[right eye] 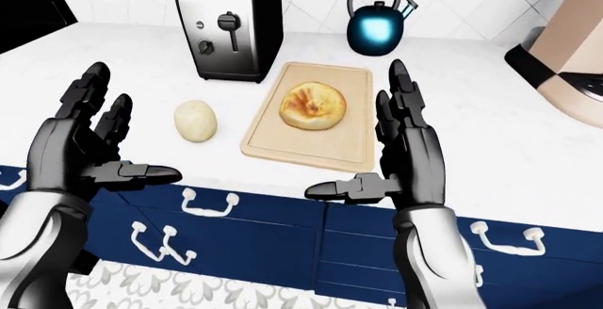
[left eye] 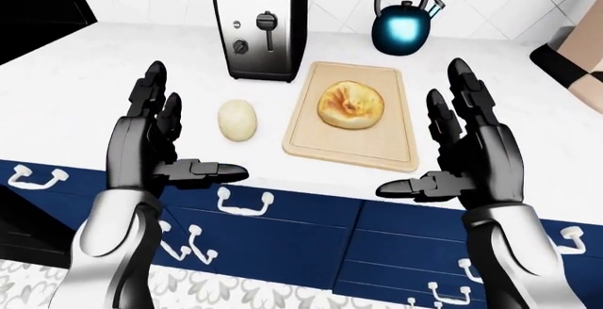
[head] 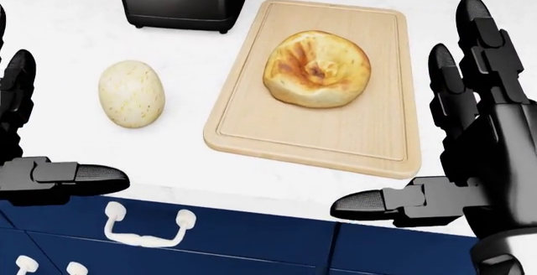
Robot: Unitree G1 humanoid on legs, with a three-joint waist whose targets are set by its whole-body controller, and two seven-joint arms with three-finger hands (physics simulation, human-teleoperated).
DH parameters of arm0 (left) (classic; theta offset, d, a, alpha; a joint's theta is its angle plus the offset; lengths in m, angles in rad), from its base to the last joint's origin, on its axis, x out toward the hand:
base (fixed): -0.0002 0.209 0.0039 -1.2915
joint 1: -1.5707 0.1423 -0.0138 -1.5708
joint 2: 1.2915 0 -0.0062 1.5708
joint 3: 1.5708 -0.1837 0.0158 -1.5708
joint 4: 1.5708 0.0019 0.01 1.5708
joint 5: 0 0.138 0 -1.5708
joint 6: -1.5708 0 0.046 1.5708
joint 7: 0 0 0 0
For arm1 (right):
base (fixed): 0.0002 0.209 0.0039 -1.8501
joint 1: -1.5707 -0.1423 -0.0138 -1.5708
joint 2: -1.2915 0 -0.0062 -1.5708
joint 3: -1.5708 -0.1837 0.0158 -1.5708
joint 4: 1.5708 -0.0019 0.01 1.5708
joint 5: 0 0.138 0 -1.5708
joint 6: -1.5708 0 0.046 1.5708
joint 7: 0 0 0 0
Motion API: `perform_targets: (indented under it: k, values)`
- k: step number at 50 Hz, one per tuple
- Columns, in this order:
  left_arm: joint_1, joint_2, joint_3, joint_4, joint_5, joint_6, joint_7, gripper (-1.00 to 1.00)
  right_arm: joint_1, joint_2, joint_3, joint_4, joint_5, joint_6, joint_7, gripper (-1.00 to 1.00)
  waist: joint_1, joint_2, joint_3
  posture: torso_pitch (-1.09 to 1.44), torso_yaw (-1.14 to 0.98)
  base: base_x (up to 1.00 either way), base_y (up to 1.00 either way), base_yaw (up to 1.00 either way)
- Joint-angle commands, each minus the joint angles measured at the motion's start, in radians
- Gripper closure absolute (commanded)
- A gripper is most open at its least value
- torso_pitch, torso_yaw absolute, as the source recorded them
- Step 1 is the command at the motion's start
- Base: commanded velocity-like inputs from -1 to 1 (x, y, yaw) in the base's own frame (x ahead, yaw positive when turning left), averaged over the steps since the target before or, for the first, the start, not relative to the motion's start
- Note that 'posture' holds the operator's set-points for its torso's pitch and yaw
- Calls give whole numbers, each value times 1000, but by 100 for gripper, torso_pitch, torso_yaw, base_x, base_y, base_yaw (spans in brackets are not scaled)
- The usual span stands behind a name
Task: Pick up the wedge of cheese and place it on the slice of bread to prepare a simple cheese on bread dish.
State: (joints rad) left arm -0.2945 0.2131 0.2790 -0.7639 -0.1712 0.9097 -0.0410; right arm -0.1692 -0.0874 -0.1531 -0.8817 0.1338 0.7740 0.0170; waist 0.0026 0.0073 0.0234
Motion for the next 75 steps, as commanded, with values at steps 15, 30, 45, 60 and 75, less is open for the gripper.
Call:
perform_targets:
  k: [15,30,45,60,75]
  values:
    - [-22,9,-9,-36,6,-12,5,-100,-4,-6,-16,-43,26,-41,-9,-100,-1,8,-14,0,0,2,0,0]
    - [-8,-2,-18,-11,23,-49,-7,-100,12,-4,-8,-54,24,-56,-8,-100,-3,-56,35,0,0,33,0,0]
    - [-54,15,-47,-87,49,52,-13,-100,-2,-18,-44,-104,48,-11,-4,-100,-8,-12,-12,0,0,0,0,0]
    - [-160,-8,-240,35,436,-19,-146,-100,1,-28,-66,-120,78,-4,-17,-100,2,-25,-20,0,0,0,0,0]
    - [-165,-79,-232,216,566,-174,-240,-100,-10,-31,-64,-130,87,11,-28,-100,3,-32,-20,0,0,0,0,0]
